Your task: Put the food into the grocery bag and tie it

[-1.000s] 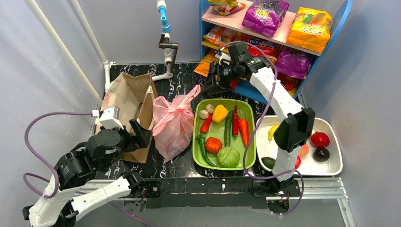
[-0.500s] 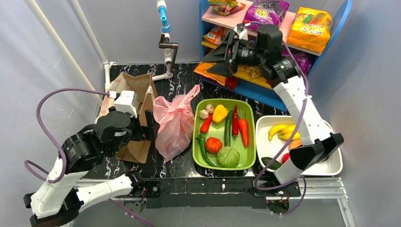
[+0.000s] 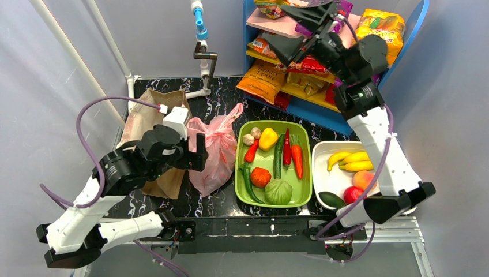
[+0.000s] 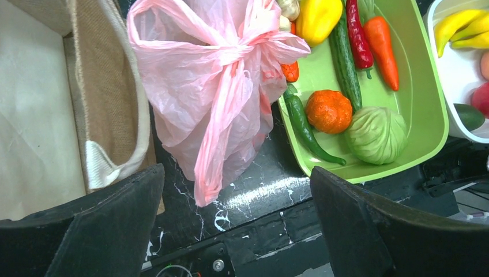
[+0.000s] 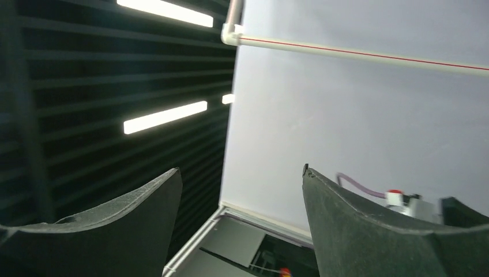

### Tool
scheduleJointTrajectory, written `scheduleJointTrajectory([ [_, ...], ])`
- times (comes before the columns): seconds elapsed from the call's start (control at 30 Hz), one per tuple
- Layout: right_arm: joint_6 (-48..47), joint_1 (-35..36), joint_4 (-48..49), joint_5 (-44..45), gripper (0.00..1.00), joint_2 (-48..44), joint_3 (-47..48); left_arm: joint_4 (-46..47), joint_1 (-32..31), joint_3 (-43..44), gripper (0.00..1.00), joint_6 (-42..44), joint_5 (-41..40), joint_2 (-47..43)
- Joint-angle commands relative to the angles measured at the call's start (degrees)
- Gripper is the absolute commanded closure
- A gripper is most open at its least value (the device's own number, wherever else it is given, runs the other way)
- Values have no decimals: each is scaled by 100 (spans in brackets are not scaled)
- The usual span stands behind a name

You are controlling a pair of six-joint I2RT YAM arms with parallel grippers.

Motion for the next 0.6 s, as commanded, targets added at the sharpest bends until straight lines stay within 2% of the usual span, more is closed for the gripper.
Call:
scheduleJointTrajectory([
  [0.0, 1484, -25, 1128, 1270, 16, -520, -238, 147, 34, 185, 2, 165, 208, 260],
  [0.37, 1909, -112, 1686, 2296, 14, 83, 715, 427, 34, 247, 2, 446, 318, 648],
  [0.57, 1963, -112, 2058, 2469, 13, 708, 1453, 508, 34, 246, 2, 505, 301, 701],
])
